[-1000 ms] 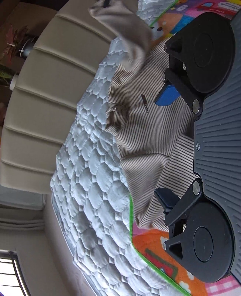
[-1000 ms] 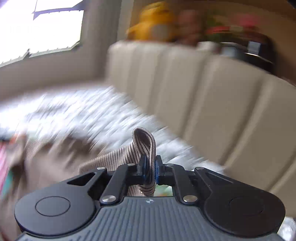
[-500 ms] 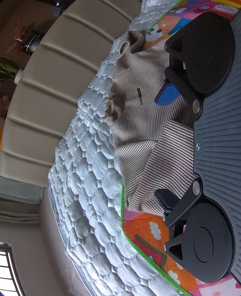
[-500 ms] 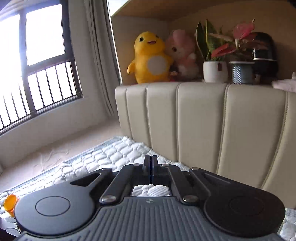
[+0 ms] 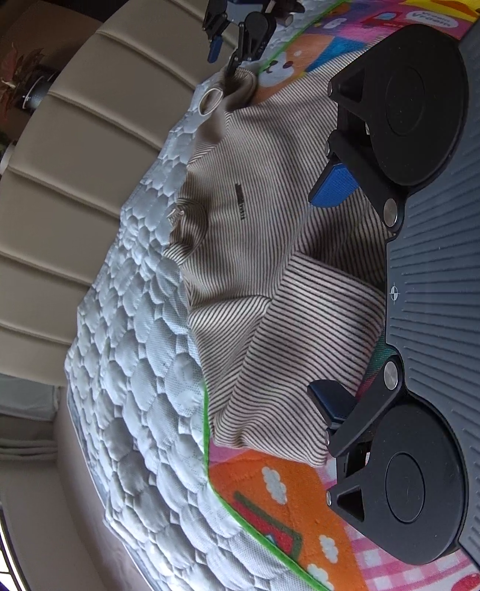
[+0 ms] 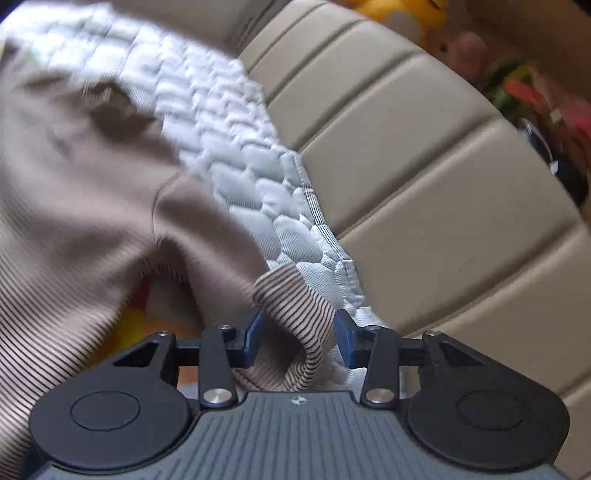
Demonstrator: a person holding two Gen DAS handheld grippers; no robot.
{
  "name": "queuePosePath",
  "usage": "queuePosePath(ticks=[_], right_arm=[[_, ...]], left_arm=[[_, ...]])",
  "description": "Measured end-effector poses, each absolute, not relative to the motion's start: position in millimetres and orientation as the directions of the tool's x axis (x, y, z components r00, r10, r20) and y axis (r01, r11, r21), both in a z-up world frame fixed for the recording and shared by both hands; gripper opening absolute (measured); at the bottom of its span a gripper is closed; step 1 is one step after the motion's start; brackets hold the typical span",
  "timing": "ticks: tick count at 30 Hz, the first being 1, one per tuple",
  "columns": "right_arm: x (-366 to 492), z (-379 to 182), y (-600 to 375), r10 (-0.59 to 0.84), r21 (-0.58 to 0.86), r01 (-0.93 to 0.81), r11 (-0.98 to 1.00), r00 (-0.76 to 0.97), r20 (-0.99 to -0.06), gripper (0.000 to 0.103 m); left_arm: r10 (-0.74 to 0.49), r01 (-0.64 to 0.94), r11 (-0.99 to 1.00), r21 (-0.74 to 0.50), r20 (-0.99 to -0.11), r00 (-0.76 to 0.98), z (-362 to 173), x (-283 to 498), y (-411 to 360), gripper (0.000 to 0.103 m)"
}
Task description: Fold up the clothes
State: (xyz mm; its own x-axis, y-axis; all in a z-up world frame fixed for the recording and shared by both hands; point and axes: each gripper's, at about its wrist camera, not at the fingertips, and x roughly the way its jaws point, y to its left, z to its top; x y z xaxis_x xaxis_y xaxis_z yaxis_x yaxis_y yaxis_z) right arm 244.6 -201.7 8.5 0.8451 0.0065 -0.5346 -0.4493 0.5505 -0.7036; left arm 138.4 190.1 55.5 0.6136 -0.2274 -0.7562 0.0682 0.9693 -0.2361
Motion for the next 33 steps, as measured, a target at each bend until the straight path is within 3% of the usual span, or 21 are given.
queuePosePath(ticks=[3, 4, 5, 8, 12, 14, 17, 24, 26, 27, 29, 33], right_arm=[[268, -17, -195, -0.062, -0.760, -0.397, 0.515, 0.867, -0.495, 0.040], [278, -19, -194, -0.078, -0.741, -0.389, 0.547, 0.858, -0.508, 0.034], [287, -13, -195, -0.076, -0.684, -0.384, 0.619, 0.839, -0.540, 0.007], [299, 43, -201, 0.096, -0.339, -0.359, 0.869, 0.797, -0.597, 0.007], [300, 129, -194, 0.393, 0.146, -0.371, 0.917, 0.779, -0.487, 0.007], [303, 146, -178, 0.488, 0.276, -0.403, 0.872, 0.747, -0.452, 0.007], [297, 141, -139, 0.550, 0.314, -0.452, 0.835, 0.701, -0.454, 0.007], [261, 84, -49, 0.570, 0.198, -0.574, 0.795, 0.593, -0.568, 0.008], [251, 74, -34, 0.607, 0.204, -0.623, 0.755, 0.548, -0.575, 0.014], [246, 71, -30, 0.629, 0.216, -0.645, 0.733, 0.522, -0.576, 0.026], [233, 66, -24, 0.664, 0.236, -0.678, 0.696, 0.483, -0.571, 0.041], [206, 52, -27, 0.680, 0.331, -0.648, 0.686, 0.410, -0.608, 0.044]], left_arm=[[-0.223, 0.061, 0.970, -0.234, -0.769, 0.599, 52, 136, 187, 0.102], [-0.220, 0.056, 0.971, -0.234, -0.772, 0.596, 51, 134, 188, 0.102], [-0.217, 0.053, 0.971, -0.231, -0.774, 0.595, 51, 133, 189, 0.102], [-0.206, 0.046, 0.974, -0.222, -0.777, 0.595, 51, 128, 195, 0.102], [-0.182, 0.032, 0.979, -0.203, -0.782, 0.596, 49, 125, 202, 0.102], [-0.169, 0.020, 0.981, -0.195, -0.786, 0.595, 47, 124, 205, 0.102], [-0.165, 0.024, 0.982, -0.189, -0.781, 0.602, 49, 123, 208, 0.102], [-0.169, 0.023, 0.980, -0.198, -0.763, 0.625, 58, 111, 224, 0.102], [-0.165, 0.010, 0.979, -0.203, -0.764, 0.624, 58, 108, 230, 0.102], [-0.163, 0.004, 0.979, -0.205, -0.765, 0.624, 57, 106, 233, 0.102], [-0.155, -0.009, 0.979, -0.206, -0.762, 0.629, 57, 104, 239, 0.102], [-0.136, -0.036, 0.978, -0.205, -0.758, 0.638, 57, 105, 247, 0.102]])
